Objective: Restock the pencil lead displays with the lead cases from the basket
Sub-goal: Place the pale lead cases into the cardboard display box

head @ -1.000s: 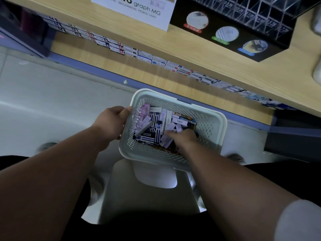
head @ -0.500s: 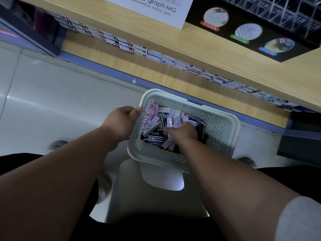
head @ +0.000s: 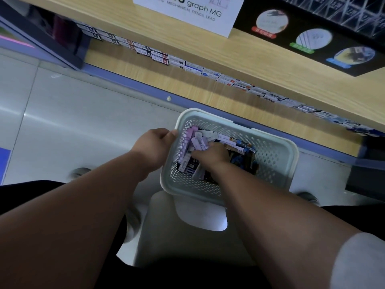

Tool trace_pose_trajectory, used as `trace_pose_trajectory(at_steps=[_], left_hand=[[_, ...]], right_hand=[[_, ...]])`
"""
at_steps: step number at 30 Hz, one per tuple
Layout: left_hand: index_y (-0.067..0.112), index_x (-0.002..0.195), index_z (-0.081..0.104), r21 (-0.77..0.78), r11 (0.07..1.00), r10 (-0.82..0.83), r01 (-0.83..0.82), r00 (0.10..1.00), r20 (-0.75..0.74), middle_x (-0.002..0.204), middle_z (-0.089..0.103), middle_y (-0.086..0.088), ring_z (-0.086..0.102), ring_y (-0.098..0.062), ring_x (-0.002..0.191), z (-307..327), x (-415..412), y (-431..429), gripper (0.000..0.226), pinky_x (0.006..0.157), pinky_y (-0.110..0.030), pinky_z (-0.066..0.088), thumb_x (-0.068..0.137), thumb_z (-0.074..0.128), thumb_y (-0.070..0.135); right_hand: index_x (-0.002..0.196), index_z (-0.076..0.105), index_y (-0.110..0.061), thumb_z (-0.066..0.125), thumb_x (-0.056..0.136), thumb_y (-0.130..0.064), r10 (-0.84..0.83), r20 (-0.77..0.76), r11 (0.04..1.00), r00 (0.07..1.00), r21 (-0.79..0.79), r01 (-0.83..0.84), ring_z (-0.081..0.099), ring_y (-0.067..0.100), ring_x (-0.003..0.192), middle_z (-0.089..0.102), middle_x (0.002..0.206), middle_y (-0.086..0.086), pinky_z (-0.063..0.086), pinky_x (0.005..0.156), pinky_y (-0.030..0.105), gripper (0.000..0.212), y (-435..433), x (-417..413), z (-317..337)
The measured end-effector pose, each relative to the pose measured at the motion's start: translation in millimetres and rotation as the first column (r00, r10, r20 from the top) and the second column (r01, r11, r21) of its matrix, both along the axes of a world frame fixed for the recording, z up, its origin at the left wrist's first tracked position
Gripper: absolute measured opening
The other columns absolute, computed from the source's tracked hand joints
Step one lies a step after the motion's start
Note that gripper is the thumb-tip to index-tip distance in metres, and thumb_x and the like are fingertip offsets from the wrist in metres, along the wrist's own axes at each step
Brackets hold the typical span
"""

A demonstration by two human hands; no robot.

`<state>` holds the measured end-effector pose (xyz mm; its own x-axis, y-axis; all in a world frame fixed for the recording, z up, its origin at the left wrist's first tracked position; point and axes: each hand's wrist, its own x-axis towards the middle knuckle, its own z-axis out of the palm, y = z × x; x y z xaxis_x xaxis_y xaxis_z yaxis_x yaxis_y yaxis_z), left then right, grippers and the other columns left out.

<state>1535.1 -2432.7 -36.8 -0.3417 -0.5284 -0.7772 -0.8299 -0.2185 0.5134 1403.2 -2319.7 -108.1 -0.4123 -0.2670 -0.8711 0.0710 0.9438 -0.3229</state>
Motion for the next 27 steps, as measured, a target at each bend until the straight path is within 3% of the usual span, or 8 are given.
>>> trace_pose_trajectory(at_steps=[4, 6, 11, 13, 18, 21, 24, 27], left_hand=[[0.015, 0.097, 0.069, 0.088, 0.996, -0.02, 0.019, 1.0, 0.007, 0.09, 0.071, -0.012, 0.066, -0.027, 0.067, 5.0, 0.4, -5.4, 0.043, 0.058, -0.034, 0.049, 0.103, 0.043, 0.049], [0.014, 0.098, 0.069, 0.088, 0.995, -0.048, 0.045, 0.998, 0.039, 0.089, 0.072, -0.01, 0.068, -0.026, 0.066, 9.7, -0.2, -9.0, 0.042, 0.057, -0.032, 0.048, 0.101, 0.046, 0.049], [0.015, 0.089, 0.066, -0.292, 0.935, -0.13, 0.199, 0.962, 0.239, 0.085, 0.067, -0.003, 0.063, -0.025, 0.08, 36.9, -4.0, -11.7, 0.028, 0.068, -0.029, 0.045, 0.091, 0.066, 0.043], [0.017, 0.082, 0.066, -0.353, 0.919, -0.131, 0.175, 0.981, 0.145, 0.079, 0.068, -0.001, 0.066, -0.023, 0.074, 50.4, -17.9, -15.3, 0.019, 0.064, -0.029, 0.048, 0.089, 0.068, 0.034], [0.001, 0.1, 0.072, 0.043, 0.983, -0.173, 0.177, 0.982, -0.076, 0.094, 0.074, -0.019, 0.074, -0.028, 0.081, 44.5, -59.7, -4.0, 0.016, 0.075, -0.039, 0.062, 0.094, 0.058, 0.006], [0.001, 0.136, 0.053, 0.172, 0.956, -0.261, 0.239, 0.957, 0.124, 0.131, 0.06, -0.02, 0.063, -0.03, 0.108, 22.1, -67.0, 30.3, 0.038, 0.081, -0.033, 0.052, 0.099, 0.052, 0.009], [-0.002, 0.139, 0.05, 0.141, 0.907, -0.421, 0.397, 0.851, 0.313, 0.142, 0.053, -0.018, 0.052, -0.035, 0.129, 15.4, -66.1, 65.2, 0.038, 0.097, -0.033, 0.045, 0.102, 0.041, 0.003], [0.004, 0.137, 0.05, 0.049, 0.936, -0.339, 0.348, 0.858, 0.386, 0.14, 0.054, -0.014, 0.05, -0.034, 0.128, -7.6, -65.7, 84.0, 0.036, 0.095, -0.029, 0.041, 0.102, 0.039, 0.005]], right_hand=[[0.117, 0.057, 0.002, 0.073, 0.089, -0.028, 0.049, 0.127, 0.999, 0.991, -0.002, -0.049, 0.053, 0.024, 0.072, 0.053, 0.094, 0.015, 0.038, 0.06, 0.031, 0.045, 11.7, -17.6, 22.7], [0.131, 0.052, 0.006, 0.071, 0.09, -0.029, 0.076, 0.14, 0.997, 0.987, 0.009, -0.078, 0.061, 0.033, 0.087, 0.053, 0.117, 0.029, 0.037, 0.065, 0.035, 0.057, 18.3, -28.8, 37.3], [0.131, 0.053, -0.005, 0.072, 0.089, -0.033, 0.122, 0.048, 0.992, 0.991, -0.014, -0.122, 0.056, 0.02, 0.081, 0.056, 0.108, 0.013, 0.042, 0.067, 0.033, 0.055, 31.9, -57.1, 81.5], [0.133, 0.049, -0.004, 0.072, 0.089, -0.034, 0.164, 0.047, 0.986, 0.985, -0.027, -0.163, 0.054, 0.019, 0.08, 0.055, 0.11, 0.013, 0.039, 0.064, 0.031, 0.057, 32.3, -68.8, 96.0], [0.14, 0.046, -0.006, 0.073, 0.089, -0.033, 0.192, 0.103, 0.981, 0.976, -0.032, -0.189, 0.051, 0.021, 0.072, 0.05, 0.1, 0.009, 0.039, 0.063, 0.03, 0.064, 37.3, -74.3, 97.0], [0.1, 0.051, -0.011, 0.073, 0.087, -0.033, 0.219, 0.078, 0.976, 0.973, -0.027, -0.218, 0.043, 0.021, 0.071, 0.042, 0.091, 0.009, 0.031, 0.064, 0.03, 0.034, 58.3, -72.3, 86.7], [0.104, 0.055, -0.011, 0.073, 0.088, -0.032, 0.197, 0.069, 0.98, 0.978, -0.031, -0.195, 0.048, 0.014, 0.068, 0.05, 0.082, 0.002, 0.031, 0.056, 0.027, 0.032, 76.9, -76.6, 81.0], [0.094, 0.057, -0.018, 0.074, 0.088, -0.028, 0.12, 0.069, 0.99, 0.99, -0.082, -0.114, 0.05, 0.009, 0.067, 0.052, 0.078, -0.003, 0.033, 0.052, 0.025, 0.021, 90.1, -80.3, 70.6]])
